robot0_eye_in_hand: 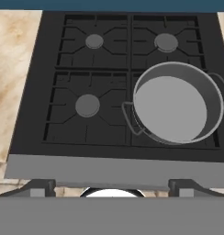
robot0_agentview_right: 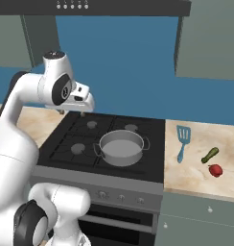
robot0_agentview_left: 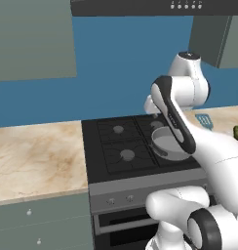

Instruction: Put the bell pepper and squash in the pot. Retrieve the spatula and lightly stir the vegetables in the pot.

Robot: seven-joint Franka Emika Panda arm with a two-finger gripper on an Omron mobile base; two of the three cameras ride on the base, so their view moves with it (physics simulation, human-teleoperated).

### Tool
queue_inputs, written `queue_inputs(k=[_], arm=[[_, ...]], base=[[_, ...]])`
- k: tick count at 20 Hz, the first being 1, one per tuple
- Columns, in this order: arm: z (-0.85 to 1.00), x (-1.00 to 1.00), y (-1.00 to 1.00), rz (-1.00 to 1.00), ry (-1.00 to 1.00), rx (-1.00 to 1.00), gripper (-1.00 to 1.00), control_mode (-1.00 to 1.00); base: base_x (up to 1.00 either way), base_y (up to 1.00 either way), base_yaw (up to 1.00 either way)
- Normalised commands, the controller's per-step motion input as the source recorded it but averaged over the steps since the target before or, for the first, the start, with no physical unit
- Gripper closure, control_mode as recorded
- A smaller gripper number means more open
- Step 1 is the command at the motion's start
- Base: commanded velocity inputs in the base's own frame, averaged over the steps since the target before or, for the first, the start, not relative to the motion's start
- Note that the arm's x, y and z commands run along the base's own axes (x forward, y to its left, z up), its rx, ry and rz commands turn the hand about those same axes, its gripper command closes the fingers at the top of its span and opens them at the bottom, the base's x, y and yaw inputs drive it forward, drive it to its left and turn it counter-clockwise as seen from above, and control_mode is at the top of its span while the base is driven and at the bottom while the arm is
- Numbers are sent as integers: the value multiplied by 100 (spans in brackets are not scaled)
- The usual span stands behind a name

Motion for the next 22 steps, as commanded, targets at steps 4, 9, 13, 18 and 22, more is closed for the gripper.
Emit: queue_inputs(k=[4, 9, 13, 18, 22], arm=[[0, -28, -1, 0, 0, 0, -100, -100], [-2, -13, -35, -5, 0, 3, -100, -100], [-29, 6, -97, -15, -1, 21, -100, -100], [-37, 11, -100, -17, -2, 28, -100, -100], [-39, 4, -100, -18, 0, 13, -100, -100]], base=[[0, 0, 0], [0, 0, 0], [0, 0, 0], [0, 0, 0], [0, 0, 0]])
